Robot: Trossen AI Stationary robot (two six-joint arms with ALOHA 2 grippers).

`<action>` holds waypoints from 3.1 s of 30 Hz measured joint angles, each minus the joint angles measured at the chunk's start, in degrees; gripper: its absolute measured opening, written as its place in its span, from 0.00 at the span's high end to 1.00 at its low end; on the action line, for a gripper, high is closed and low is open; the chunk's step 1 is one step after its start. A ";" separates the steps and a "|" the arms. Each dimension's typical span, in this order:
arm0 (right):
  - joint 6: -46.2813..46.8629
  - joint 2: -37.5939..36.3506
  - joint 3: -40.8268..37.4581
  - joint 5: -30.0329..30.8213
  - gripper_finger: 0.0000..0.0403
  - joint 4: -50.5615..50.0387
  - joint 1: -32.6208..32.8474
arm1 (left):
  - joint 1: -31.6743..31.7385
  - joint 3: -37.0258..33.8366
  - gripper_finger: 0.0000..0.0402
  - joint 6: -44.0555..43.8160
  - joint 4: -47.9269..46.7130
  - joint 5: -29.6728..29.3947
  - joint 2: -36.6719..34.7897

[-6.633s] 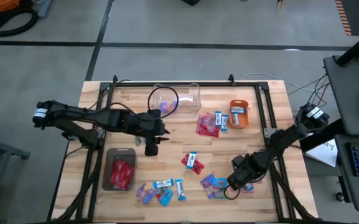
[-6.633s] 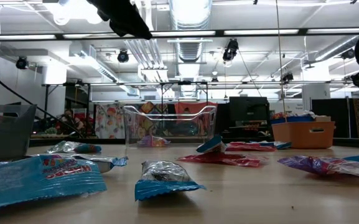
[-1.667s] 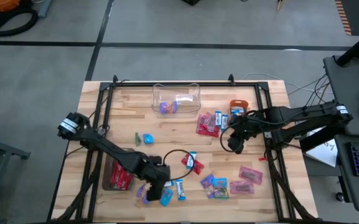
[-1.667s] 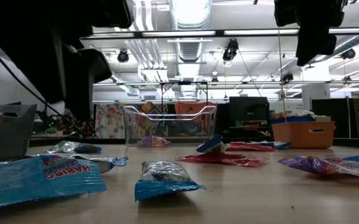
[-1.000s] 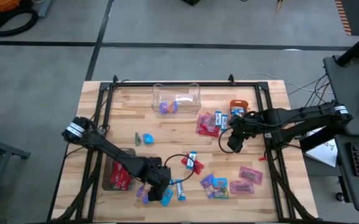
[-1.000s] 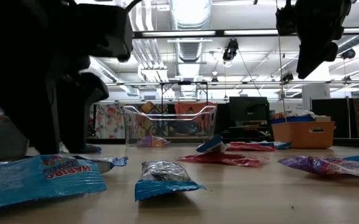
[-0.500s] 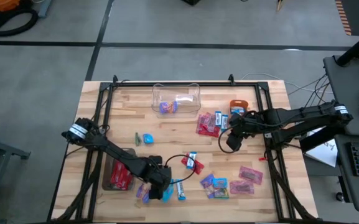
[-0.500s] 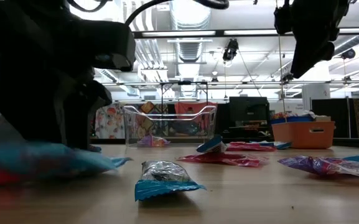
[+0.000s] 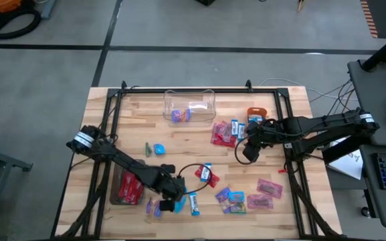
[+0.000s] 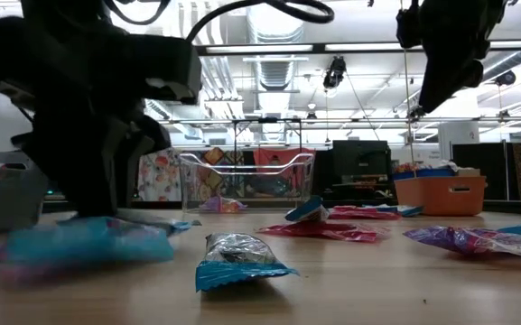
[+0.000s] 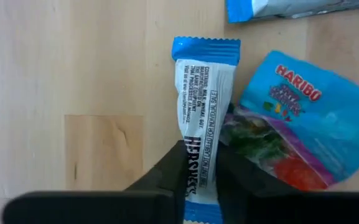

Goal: Sort candy
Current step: Put the white chocolate into the orange bin

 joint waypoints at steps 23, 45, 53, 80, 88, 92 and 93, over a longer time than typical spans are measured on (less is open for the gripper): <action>-37.02 14.74 -22.25 2.19 0.69 100.18 3.73 | 3.32 0.13 0.96 9.49 2.67 -52.33 -9.82; -38.93 32.36 -11.28 18.31 0.69 111.42 2.66 | 5.74 0.06 0.96 6.88 14.21 -57.44 -9.41; -33.64 32.04 -10.05 13.51 0.69 107.37 0.85 | 5.80 0.04 0.96 4.35 15.53 -58.41 -9.41; -30.74 22.32 -8.72 10.46 0.92 81.58 -0.69 | 5.93 0.04 0.66 3.28 19.17 -51.89 -9.60; -12.66 4.97 -8.70 26.03 0.92 33.85 -7.74 | 5.96 0.04 0.61 2.16 10.97 -43.09 -13.11; 6.35 0.61 -8.80 26.86 0.92 9.36 -12.29 | 6.30 0.04 0.62 1.81 7.04 -32.91 -15.42; 9.88 0.50 -9.12 26.69 0.92 4.98 -12.98 | 6.31 0.04 0.63 1.75 6.66 -31.10 -15.84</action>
